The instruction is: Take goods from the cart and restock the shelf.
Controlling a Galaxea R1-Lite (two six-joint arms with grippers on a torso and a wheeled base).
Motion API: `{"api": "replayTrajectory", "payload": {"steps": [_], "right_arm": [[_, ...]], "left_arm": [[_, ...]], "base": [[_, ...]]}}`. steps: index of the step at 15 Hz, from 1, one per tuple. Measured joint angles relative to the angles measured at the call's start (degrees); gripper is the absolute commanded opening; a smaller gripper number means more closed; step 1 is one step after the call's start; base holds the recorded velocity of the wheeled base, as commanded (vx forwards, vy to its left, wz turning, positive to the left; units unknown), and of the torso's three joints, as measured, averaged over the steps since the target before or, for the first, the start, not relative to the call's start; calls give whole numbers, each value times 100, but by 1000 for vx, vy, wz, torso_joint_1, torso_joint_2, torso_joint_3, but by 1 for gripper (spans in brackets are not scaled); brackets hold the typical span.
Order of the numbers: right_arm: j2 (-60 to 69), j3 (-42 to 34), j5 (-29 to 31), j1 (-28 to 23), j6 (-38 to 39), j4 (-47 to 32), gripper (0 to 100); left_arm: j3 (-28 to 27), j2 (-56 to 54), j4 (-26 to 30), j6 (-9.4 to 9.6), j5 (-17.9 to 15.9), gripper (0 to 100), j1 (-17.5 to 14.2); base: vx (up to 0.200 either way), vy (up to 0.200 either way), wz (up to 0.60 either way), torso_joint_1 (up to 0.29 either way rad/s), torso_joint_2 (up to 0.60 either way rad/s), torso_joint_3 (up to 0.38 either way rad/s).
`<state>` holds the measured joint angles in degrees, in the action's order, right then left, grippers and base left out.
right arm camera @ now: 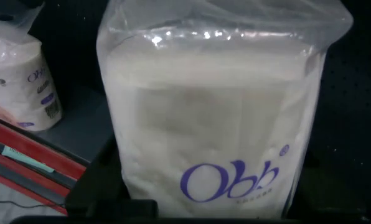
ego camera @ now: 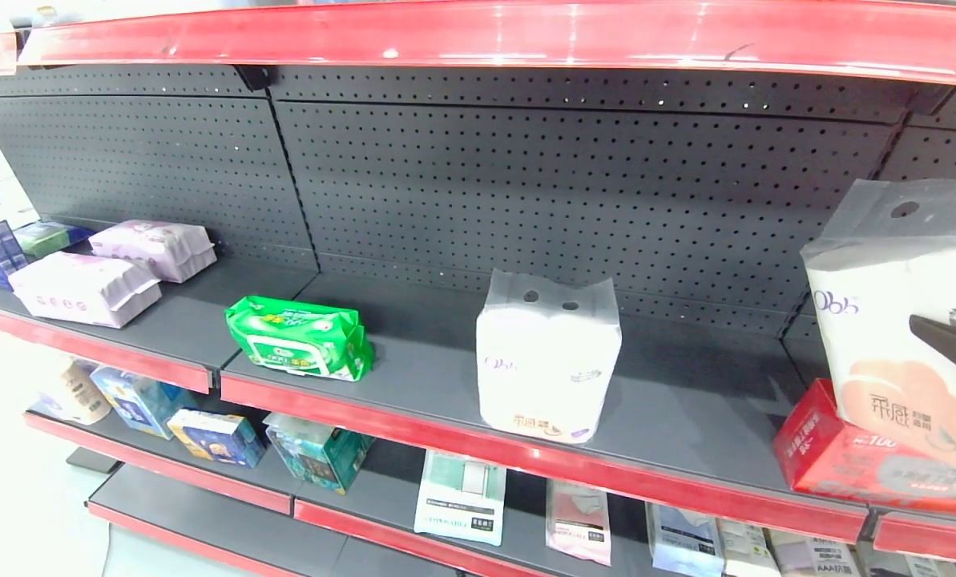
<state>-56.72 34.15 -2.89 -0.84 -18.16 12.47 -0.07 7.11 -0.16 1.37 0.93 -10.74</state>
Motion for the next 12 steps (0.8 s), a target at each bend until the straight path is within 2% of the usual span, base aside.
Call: {"api": "replayTrajectory", "payload": {"steps": [1,2,5,6,8,9,11,12], "right_arm": [[-24,6,-1,5,5,-2,0],[-44,6,2,7,16,-2,0],[-85,-2,-1,7,16,-2,0],[-105,-2,2,2,18,0,0],[-135,24,0,-1,79,1,0],[-146,26,2,-4,99,-2,0],[-184,39,0,-9,101,46,0],[-206,50,2,-9,101,116,0]], "left_arm": [[2,-20,16,-9,2,100,118],[2,-28,13,-11,0,100,444],[7,-44,11,-28,2,100,1748],[7,-69,11,-59,52,100,2021],[7,-100,6,-112,216,100,2193],[7,-99,6,-116,222,100,2171],[7,-99,9,-116,222,100,2047],[7,-105,9,-115,222,100,1837]], "base": [[0,0,0,0,0,0],[0,0,0,0,0,0],[0,0,0,0,0,0],[0,0,0,0,0,0],[0,0,0,0,0,0],[0,0,0,0,0,0],[0,0,0,0,0,0],[0,0,0,0,0,0]]}}
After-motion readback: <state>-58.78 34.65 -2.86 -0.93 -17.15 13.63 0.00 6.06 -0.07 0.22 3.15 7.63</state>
